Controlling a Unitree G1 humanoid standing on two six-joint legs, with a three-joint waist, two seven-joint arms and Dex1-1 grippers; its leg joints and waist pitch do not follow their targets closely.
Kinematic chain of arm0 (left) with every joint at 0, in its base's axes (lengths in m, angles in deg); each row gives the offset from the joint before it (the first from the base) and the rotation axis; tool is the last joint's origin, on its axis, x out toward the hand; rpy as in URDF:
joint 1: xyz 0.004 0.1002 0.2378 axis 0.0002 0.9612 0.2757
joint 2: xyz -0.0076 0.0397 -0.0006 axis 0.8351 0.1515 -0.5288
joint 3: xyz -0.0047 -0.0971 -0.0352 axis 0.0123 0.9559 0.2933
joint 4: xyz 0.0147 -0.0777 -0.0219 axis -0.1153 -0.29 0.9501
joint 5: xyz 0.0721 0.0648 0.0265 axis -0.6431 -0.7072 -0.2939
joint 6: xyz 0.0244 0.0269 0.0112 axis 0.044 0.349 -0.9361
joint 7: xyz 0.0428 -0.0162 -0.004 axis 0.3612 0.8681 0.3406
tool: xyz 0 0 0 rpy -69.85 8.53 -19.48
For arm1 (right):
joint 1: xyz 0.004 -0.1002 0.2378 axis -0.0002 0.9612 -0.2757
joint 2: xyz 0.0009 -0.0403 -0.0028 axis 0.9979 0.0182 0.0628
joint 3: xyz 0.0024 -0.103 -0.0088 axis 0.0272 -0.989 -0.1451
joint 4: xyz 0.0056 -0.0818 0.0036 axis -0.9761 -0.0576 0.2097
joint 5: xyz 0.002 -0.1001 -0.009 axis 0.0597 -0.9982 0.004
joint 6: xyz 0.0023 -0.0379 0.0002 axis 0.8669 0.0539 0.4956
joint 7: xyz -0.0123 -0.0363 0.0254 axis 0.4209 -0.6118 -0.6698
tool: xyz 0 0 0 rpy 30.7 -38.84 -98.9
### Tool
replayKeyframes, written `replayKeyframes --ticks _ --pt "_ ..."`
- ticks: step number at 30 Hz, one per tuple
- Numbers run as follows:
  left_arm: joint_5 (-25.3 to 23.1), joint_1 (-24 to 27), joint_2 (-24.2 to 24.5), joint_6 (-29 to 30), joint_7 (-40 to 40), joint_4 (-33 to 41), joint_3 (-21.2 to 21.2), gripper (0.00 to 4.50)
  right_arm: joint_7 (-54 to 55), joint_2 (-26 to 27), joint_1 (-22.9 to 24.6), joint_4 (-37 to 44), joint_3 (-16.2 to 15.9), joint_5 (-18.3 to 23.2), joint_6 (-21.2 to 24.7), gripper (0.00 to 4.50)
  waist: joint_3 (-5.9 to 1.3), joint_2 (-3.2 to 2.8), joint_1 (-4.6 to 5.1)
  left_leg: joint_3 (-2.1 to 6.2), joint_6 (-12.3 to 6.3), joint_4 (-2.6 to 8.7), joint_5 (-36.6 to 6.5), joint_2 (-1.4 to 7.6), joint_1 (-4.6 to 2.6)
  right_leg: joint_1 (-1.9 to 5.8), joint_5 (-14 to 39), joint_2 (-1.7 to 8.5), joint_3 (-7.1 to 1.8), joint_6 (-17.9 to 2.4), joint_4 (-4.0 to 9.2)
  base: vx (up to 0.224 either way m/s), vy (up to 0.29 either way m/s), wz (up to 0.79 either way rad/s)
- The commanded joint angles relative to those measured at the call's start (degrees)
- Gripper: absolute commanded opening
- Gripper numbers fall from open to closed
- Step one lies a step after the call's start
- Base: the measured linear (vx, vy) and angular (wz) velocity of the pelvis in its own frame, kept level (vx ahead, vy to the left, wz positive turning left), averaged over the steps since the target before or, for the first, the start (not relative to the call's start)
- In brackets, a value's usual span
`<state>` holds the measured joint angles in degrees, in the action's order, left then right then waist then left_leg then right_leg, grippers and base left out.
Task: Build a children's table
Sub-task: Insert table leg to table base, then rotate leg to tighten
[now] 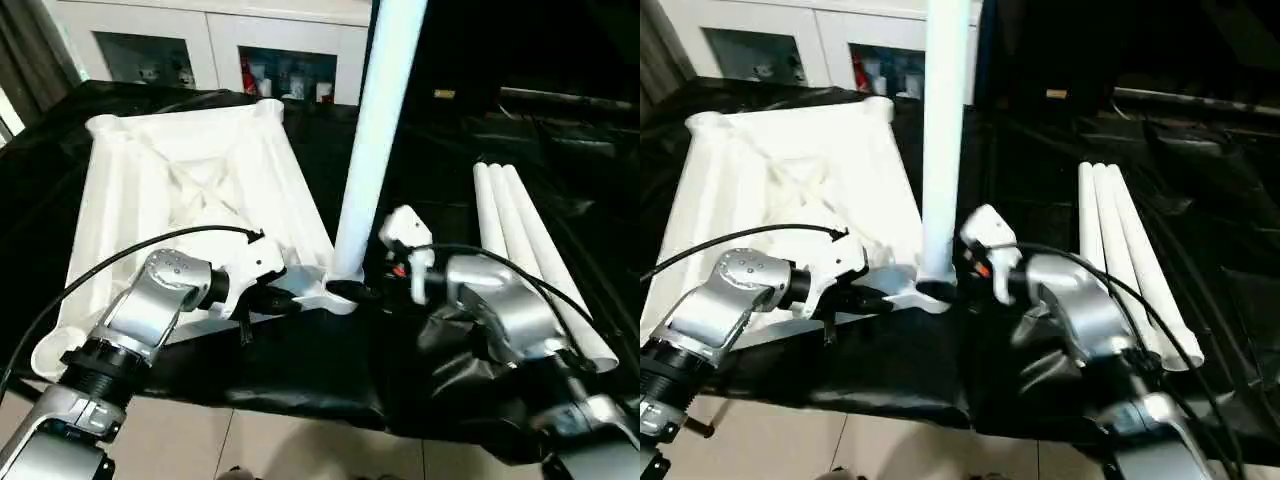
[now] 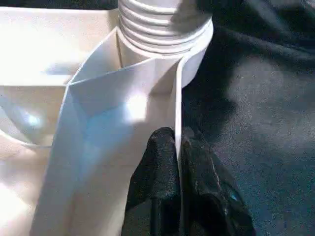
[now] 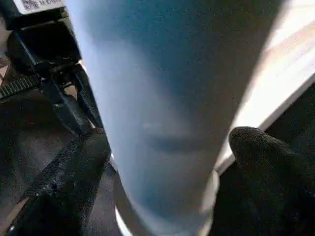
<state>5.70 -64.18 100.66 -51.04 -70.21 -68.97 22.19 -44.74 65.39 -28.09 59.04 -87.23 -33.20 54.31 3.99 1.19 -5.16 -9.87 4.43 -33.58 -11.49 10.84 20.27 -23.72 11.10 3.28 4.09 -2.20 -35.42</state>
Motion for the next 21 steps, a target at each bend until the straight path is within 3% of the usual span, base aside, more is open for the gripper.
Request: replayKeyframes --ticks 1,2,4,6,13,14,21 --pt "1.29 -0.13 0.12 -0.68 -0.86 2.03 0.0 0.0 0.39 -0.46 -1.17 -1.68 -0.75 -1.52 -1.46 4.24 -4.55 -0.34 0.15 0.49 -2.77 3.21 -1.69 2.28 0.01 4.34 -0.97 4.77 -3.42 -14.04 2.85 0.0 0.0 0.0" --pt "1.33 -0.12 0.18 -0.6 -0.95 2.1 0.06 0.0 0.41 -0.45 -1.24 -1.8 -0.94 -1.82 -1.64 4.24 -4.58 0.04 0.15 0.44 -3.01 3.15 -1.34 2.22 0.11 4.47 -1.61 4.75 -3.42 -13.99 2.8 0.0 0.0 0.0" --pt "1.38 -0.1 0.2 -0.42 -0.94 2.14 0.17 0.0 0.41 -0.34 -1.24 -1.93 -1.02 -1.93 -1.64 4.24 -4.6 -0.13 0.1 0.48 -3.42 3.05 -0.7 2.18 0.19 4.48 -2.33 4.8 -3.42 -13.93 2.66 0.0 0.0 0.0" --pt "1.27 -0.05 0.37 -0.35 -0.89 2.03 0.29 0.0 -0.09 -0.13 -1.04 -2.22 -1.54 -2.34 -1.88 4.24 -4.59 0.23 0.06 0.4 -3.83 3.03 -0.86 2.18 0.14 4.46 -1.79 4.87 -3.44 -13.76 2.71 0.0 0.0 0.0" --pt "1.19 0.29 1.07 -0.22 -0.79 2.41 0.49 0.0 0.74 0.96 -2.11 -6.02 -1.67 -3.1 -3.72 4.24 -4.37 0.44 0.02 0.41 -3.15 3.07 -2.25 2.3 0.08 4.13 2.97 4.99 -3.44 -13.0 2.97 0.0 0.0 0.0" --pt "1.24 0.38 1.16 -0.12 -0.78 2.59 0.55 0.0 0.77 1.13 -2.32 -6.58 -1.69 -3.31 -3.95 3.98 -4.37 0.5 0.02 0.41 -2.82 3.06 -2.66 2.31 0.06 4.18 3.62 5.02 -3.49 -12.89 2.96 0.0 0.0 0.0" --pt "1.39 0.1 1.19 0.07 -0.54 2.31 0.67 0.0 1.13 2.02 -3.19 -9.25 -1.21 -3.79 -4.98 3.46 -4.5 0.57 -0.02 0.43 -2.97 2.94 -1.92 2.19 0.1 4.22 2.02 4.9 -3.48 -12.91 2.67 0.0 0.0 0.0"
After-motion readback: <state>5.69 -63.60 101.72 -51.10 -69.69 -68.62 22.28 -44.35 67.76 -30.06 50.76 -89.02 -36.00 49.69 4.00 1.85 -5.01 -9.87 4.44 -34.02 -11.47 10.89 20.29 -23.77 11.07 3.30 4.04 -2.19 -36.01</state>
